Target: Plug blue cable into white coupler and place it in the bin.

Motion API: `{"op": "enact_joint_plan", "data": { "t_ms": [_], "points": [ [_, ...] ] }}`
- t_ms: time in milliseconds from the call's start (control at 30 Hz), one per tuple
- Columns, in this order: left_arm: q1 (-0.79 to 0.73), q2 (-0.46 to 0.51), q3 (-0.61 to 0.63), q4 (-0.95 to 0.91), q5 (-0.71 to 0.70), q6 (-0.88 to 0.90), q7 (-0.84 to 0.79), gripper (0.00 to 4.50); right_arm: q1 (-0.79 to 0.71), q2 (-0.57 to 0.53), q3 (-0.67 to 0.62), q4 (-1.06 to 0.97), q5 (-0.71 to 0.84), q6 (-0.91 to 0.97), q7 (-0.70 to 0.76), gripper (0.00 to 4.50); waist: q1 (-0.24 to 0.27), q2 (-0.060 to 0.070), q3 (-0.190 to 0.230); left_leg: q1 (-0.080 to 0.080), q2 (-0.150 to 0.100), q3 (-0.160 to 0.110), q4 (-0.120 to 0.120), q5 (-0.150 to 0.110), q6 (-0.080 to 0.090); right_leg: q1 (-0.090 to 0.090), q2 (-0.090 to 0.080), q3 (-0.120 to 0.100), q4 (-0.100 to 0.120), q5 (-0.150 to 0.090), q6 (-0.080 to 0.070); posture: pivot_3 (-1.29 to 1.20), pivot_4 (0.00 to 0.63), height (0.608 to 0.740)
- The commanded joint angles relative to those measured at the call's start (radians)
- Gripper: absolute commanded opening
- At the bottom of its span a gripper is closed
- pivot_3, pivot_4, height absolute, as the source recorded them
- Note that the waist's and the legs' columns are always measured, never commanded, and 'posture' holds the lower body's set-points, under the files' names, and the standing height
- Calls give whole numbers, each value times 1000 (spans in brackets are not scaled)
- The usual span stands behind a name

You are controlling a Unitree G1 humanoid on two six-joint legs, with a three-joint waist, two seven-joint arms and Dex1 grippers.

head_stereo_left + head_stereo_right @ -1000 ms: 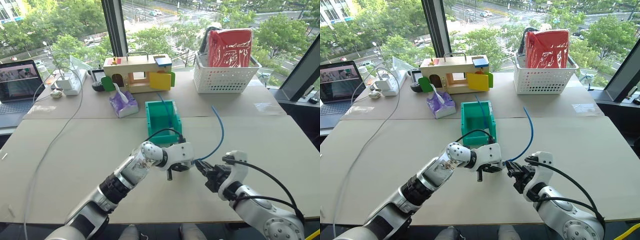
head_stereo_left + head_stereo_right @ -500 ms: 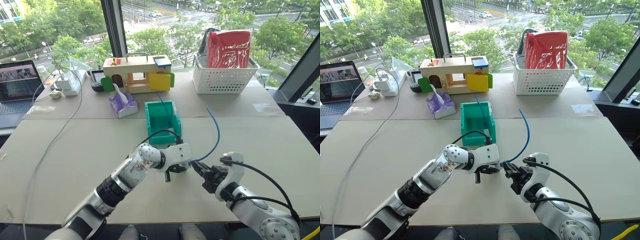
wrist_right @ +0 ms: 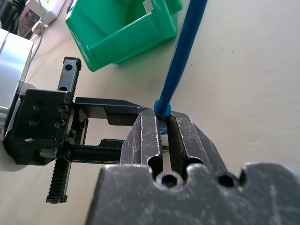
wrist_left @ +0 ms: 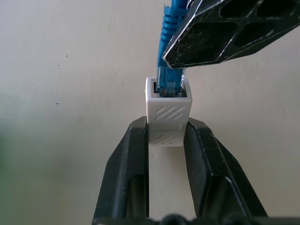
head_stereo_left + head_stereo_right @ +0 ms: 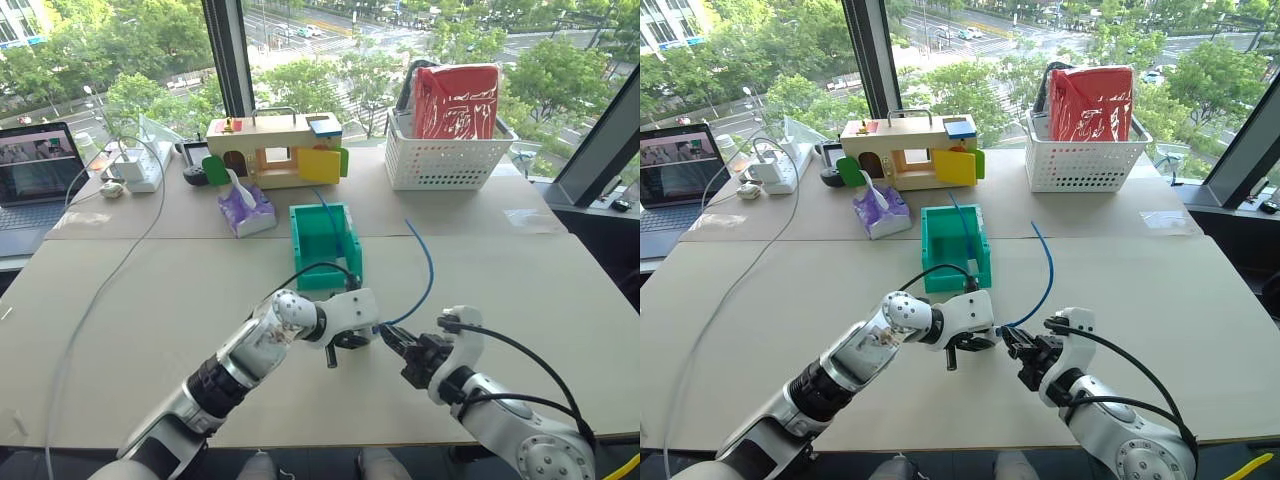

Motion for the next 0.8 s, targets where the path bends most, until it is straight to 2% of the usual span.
{"op": "enact_joint_plan", "data": {
  "t_ms": [33, 100, 133, 233, 333, 433, 567, 700, 800],
  "points": [
    [1, -13, 54, -33, -53, -42, -2, 687, 35, 5, 47, 28, 51, 81, -7, 0, 0, 0, 0, 0, 0, 0, 0, 0, 0, 0, 0, 0, 0, 0, 0, 0, 150, 740],
    [13, -32, 78, -37, -94, -15, -6, 1603, 31, 5, 39, 28, 56, 73, -12, 0, 1, 0, 0, 0, 0, 0, 0, 0, 0, 0, 0, 0, 0, 0, 0, 0, 150, 740],
    [14, -34, 82, -39, -107, -10, -9, 1798, 30, 7, 33, 28, 63, 68, -15, 0, 1, 0, 0, 0, 0, 0, 0, 0, 0, 0, 0, 0, 0, 0, 0, 0, 150, 740],
    [10, -17, 92, -32, -124, -32, -21, 2874, 24, 8, -12, 21, 122, 44, -30, 0, 0, -1, 0, 0, 0, 0, 0, 0, 0, 0, 0, 0, 0, 0, 0, 0, 150, 740],
    [25, -8, 170, -43, -204, 16, -35, 2874, 14, -7, -59, 15, 179, 27, -43, 0, -1, -1, 0, -1, 0, 0, 0, 0, 0, 0, 0, 0, 0, 0, 0, 0, 150, 740],
    [75, 70, 275, -68, -284, 50, -68, 2874, -8, -50, -121, 11, 254, 16, -54, 0, -2, 0, 0, -2, 1, 0, 0, 0, 0, -2, 1, 0, 0, 0, 0, 0, 150, 740],
    [131, 190, 325, -59, -291, -104, -119, 2874, -44, -162, -226, 30, 342, 14, -31, 0, 4, 0, 1, -4, 0, 0, -1, 0, 0, -5, 1, 1, 0, 0, -1, 0, 150, 740],
    [180, 233, 420, -36, -366, -171, -161, 2874, -72, -257, -307, 62, 387, 15, 57, 0, 19, -1, 1, -7, 0, 0, 0, 0, 0, -6, 1, 0, -1, 0, -1, 0, 150, 740],
    [249, 279, 480, -29, -393, -257, -200, 2874, -182, -351, -323, 110, 464, 55, 159, 0, 12, 0, 2, -7, 0, 0, 0, 0, 0, -7, 0, 1, -1, 1, -1, 0, 150, 740]
  ]
}}
